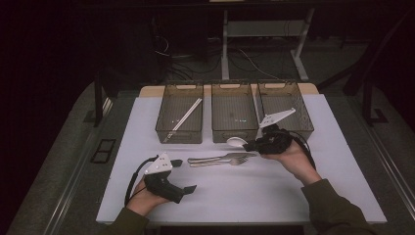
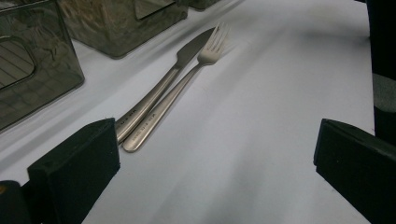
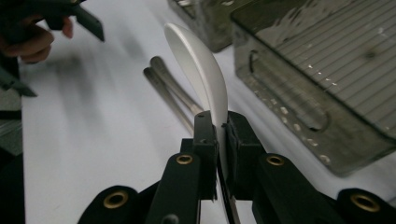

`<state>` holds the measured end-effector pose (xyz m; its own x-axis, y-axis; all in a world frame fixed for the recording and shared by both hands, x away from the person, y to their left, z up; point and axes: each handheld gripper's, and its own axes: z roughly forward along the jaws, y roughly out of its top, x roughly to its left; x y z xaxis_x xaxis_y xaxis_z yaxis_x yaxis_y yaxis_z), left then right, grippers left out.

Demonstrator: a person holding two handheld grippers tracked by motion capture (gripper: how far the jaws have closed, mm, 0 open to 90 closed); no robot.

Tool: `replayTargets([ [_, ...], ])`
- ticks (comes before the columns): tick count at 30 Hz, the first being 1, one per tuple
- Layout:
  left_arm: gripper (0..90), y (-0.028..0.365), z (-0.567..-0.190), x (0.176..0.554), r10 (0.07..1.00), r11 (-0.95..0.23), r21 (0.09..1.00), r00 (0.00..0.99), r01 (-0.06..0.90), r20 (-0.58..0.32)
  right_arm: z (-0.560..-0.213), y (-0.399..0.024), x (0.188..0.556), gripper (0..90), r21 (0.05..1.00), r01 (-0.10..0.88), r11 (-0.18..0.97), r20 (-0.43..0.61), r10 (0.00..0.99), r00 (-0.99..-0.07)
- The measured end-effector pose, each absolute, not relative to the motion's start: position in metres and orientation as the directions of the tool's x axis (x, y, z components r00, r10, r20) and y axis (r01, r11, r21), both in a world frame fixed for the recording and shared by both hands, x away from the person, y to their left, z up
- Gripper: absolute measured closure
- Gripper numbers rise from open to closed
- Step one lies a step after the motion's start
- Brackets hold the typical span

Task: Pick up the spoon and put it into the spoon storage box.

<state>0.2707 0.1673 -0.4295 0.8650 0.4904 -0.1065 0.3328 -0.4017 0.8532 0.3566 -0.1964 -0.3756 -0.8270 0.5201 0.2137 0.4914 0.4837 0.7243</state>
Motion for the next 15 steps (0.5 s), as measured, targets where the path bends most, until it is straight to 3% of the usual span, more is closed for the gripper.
replayTargets([
  [15, 0.0, 0.165, -0.428, 0.273, 0.486, -0.393, 0.864, 0.869, 0.315, -0.096, -0.356, -0.186, 0.404, 83.2, 0.739, 0.524, 0.424, 0.202, 0.603, -0.772],
])
